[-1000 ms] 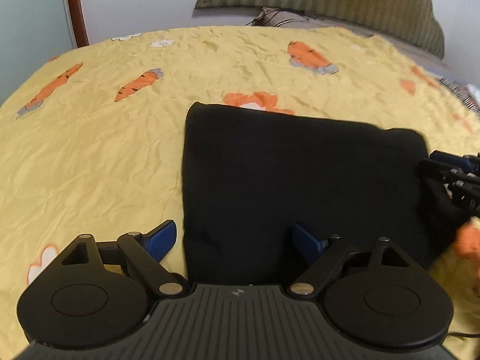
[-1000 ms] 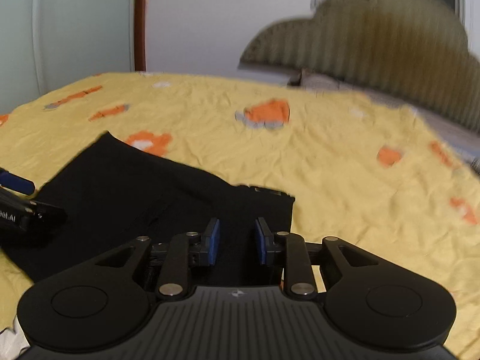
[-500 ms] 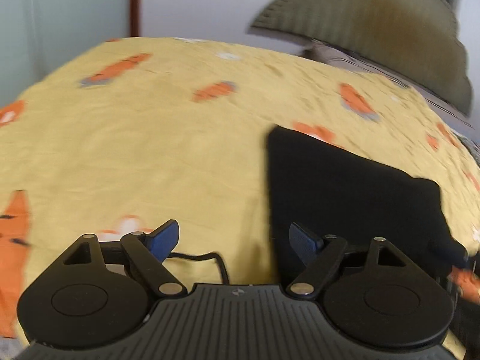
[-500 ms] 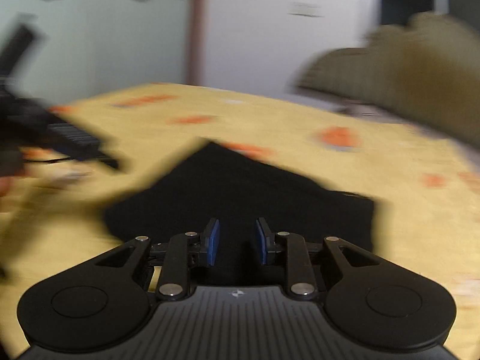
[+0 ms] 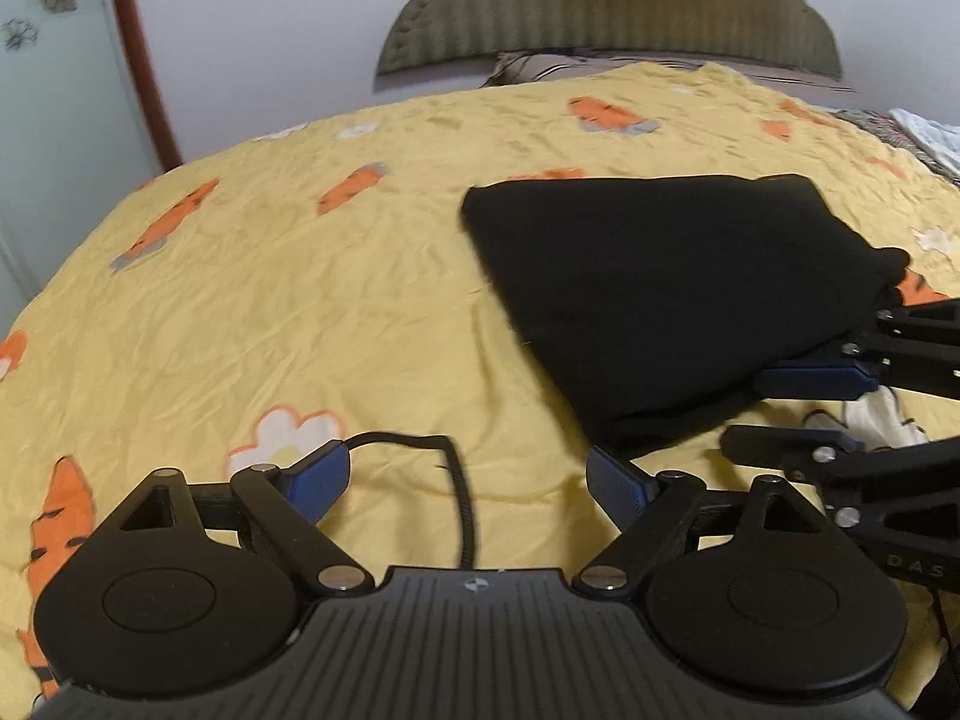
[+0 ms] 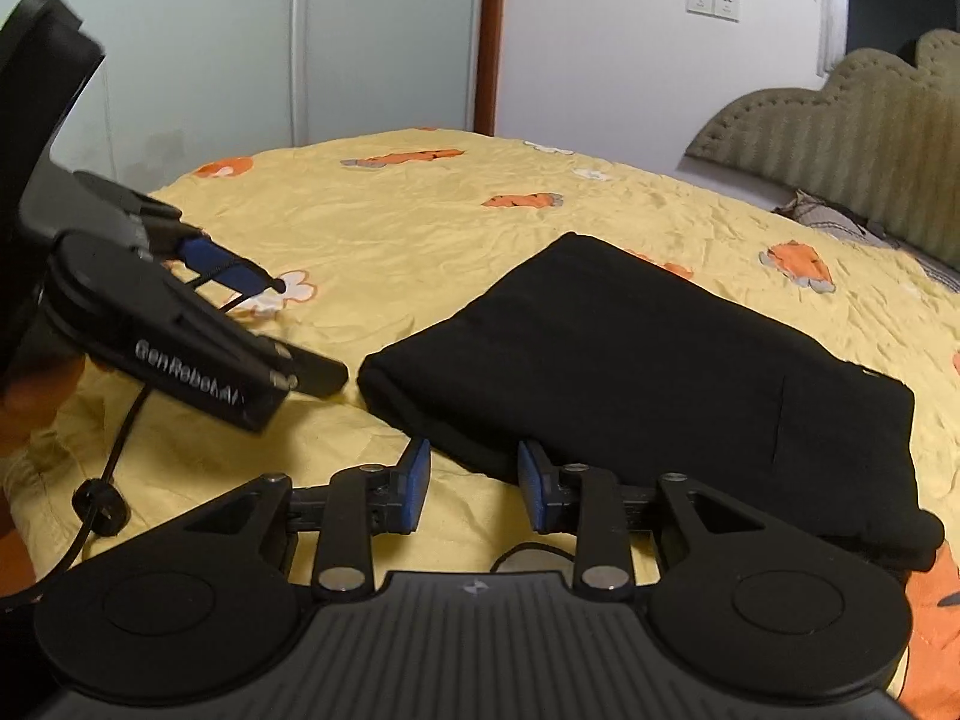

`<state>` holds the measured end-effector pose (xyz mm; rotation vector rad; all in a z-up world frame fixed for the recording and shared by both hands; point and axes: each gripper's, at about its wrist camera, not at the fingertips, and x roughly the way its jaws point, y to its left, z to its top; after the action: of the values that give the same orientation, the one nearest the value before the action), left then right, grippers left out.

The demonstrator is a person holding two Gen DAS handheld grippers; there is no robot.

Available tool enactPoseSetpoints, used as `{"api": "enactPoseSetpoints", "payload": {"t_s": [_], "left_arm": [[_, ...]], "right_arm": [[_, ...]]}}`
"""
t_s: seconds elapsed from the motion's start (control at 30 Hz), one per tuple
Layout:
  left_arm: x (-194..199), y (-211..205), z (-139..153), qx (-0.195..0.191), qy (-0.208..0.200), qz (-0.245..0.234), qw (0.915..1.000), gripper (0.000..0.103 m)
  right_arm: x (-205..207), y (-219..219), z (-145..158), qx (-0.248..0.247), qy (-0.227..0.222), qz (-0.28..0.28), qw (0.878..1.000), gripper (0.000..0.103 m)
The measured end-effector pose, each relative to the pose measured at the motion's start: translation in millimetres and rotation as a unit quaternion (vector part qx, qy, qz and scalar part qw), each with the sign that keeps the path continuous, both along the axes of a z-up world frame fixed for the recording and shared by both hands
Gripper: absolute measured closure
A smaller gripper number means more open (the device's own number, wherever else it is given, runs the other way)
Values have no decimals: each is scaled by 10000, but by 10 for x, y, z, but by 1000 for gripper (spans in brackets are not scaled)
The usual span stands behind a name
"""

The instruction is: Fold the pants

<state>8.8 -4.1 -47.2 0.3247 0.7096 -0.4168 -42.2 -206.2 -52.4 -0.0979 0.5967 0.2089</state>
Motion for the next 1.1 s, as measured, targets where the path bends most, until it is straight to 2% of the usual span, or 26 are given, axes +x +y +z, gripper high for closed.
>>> {"api": "enactPoseSetpoints", "payload": {"t_s": [0.13,0.23,0.33,0.43,0.57,0.63,0.67,0.7,0.73,0.8,0.87,1.03,1.1], "left_arm": [[-55,-85,-5,-124,-25,-297,9995,15],[-31,-157,-52,16,-148,-248,9996,15],[18,-230,-119,240,-284,-147,9992,21],[22,-174,-110,19,-354,51,9994,22],[64,-16,-141,-307,-69,340,9989,23],[71,34,-187,-381,98,441,9983,23],[68,45,-199,-385,141,458,9981,23],[59,49,-197,-372,152,459,9981,23],[56,53,-189,-358,155,452,9982,23],[59,62,-171,-322,205,442,9983,23],[62,68,-144,-286,242,433,9984,23],[43,68,-1,-324,250,425,9983,25],[59,45,98,-480,199,408,9978,25]], "right_arm": [[-4,-38,-1,72,11,-52,10000,71],[4,5,9,53,-19,-75,10000,70],[-10,12,22,63,-68,-103,9999,62],[-56,10,59,2,-151,-97,9998,56],[-102,-57,180,100,-450,-97,9989,55],[-71,-118,222,156,-607,-199,9978,43],[-34,-160,223,186,-682,-314,9970,33],[3,-205,208,214,-750,-487,9958,31],[51,-255,178,232,-733,-656,9949,31],[166,-345,81,191,-414,-912,9948,32],[211,-372,-40,46,-200,-972,9951,32],[184,-386,-68,-23,-280,-928,9953,29],[195,-388,-93,-68,-290,-941,9951,26]]}}
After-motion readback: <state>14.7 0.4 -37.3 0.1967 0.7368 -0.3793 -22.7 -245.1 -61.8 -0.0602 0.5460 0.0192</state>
